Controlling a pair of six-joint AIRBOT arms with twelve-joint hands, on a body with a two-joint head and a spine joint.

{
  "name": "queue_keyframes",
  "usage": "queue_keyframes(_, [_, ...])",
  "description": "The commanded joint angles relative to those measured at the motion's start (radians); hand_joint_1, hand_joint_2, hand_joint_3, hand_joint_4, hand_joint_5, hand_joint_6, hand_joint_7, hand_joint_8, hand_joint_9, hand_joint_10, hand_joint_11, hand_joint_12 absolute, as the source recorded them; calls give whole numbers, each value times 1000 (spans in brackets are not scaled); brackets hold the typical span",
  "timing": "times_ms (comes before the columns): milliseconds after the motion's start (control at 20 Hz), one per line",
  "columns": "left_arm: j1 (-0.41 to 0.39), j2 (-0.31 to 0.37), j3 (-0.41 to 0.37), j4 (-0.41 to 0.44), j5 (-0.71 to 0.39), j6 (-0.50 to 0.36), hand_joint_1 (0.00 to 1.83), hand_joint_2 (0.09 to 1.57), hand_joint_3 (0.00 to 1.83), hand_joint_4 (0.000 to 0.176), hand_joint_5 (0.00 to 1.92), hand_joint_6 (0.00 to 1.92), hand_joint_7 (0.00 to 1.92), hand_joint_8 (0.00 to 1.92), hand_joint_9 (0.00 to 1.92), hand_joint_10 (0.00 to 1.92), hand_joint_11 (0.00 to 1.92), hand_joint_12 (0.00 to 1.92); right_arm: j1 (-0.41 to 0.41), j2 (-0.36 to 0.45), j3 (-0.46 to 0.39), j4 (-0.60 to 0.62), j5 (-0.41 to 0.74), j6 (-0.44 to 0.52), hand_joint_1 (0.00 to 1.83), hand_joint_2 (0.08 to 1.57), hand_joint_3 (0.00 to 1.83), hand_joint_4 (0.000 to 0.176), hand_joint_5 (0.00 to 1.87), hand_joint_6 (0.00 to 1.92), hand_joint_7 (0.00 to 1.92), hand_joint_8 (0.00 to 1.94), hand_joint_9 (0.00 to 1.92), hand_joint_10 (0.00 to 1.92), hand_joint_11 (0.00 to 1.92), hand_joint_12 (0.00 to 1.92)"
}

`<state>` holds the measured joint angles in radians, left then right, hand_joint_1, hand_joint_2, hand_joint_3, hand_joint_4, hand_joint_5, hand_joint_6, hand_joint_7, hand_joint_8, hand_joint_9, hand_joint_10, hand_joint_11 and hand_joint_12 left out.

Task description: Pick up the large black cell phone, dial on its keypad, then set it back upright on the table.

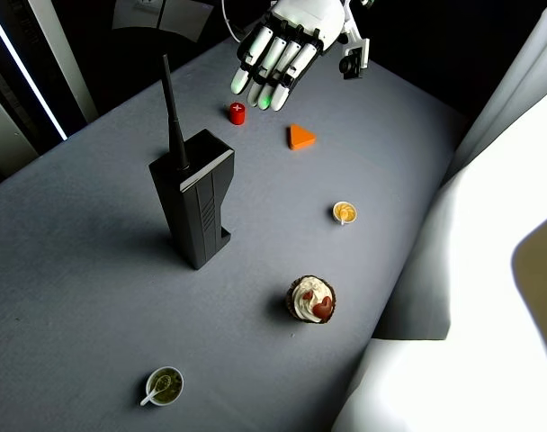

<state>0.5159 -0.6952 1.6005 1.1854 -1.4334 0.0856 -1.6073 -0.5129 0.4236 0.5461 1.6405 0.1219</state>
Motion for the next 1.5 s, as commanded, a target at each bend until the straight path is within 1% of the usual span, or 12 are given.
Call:
queue_keyframes(0, [-24,1,0,-93,-69,1,0,1169,12,32,209,4,192,4,166,11,0,460,3,2,5,12,124,9,89,1049,3,0,70,1,98,2,93,5,0,448])
queue_keyframes(150, [-24,2,6,-89,-74,2,0,1165,2,24,192,3,181,5,163,5,0,485,26,-2,8,11,124,9,202,1007,0,0,49,0,77,0,79,0,0,374])
queue_keyframes(300, [-27,0,13,-88,-81,3,0,1161,0,21,141,1,112,2,91,1,0,316,49,-9,5,10,124,-9,243,987,0,0,28,4,48,2,42,0,0,278])
queue_keyframes(350, [-28,0,12,-88,-81,2,0,1163,1,22,147,4,116,4,91,3,0,339,62,-14,9,10,124,-13,273,974,0,0,21,0,33,0,28,0,0,247])
queue_keyframes(500, [-40,1,10,-88,-78,2,7,1167,1,24,128,0,109,2,70,0,0,287,140,-39,42,10,124,-20,393,945,0,0,19,0,42,3,57,9,0,264])
queue_keyframes(550, [-44,1,10,-88,-77,2,18,1168,1,26,140,3,117,3,84,5,0,312,176,-57,62,10,124,-35,406,947,0,0,10,0,41,3,56,7,0,265])
queue_keyframes(650, [-47,2,9,-88,-73,1,20,1197,5,15,155,4,129,3,103,6,0,352,201,-93,96,2,123,-70,463,958,0,0,0,0,20,0,40,1,0,230])
queue_keyframes(850, [-65,3,9,-87,-65,-1,95,1195,0,11,180,6,137,2,113,4,0,418,208,-146,147,-28,117,-74,622,945,0,0,0,0,0,0,0,0,0,155])
queue_keyframes(1000, [-67,3,11,-86,-65,-1,90,1194,0,7,196,4,150,2,109,0,0,386,268,-165,178,-33,70,-74,658,936,0,0,0,0,0,0,13,2,0,388])
queue_keyframes(1100, [-64,4,7,-83,-56,-2,71,1195,2,5,173,1,146,1,114,1,0,409,352,-179,201,-33,-1,-74,652,952,4,0,0,0,0,0,9,3,0,340])
queue_keyframes(1300, [-69,0,5,-82,-49,-1,47,1212,6,0,166,2,123,1,108,1,0,365,436,-193,228,-39,-101,-74,672,990,8,0,12,3,2,0,27,2,0,406])
queue_keyframes(1450, [-65,1,2,-82,-49,-1,74,1206,0,0,157,10,141,12,116,5,0,322,484,-217,260,-71,-170,-74,744,962,0,0,6,1,0,0,11,2,0,241])
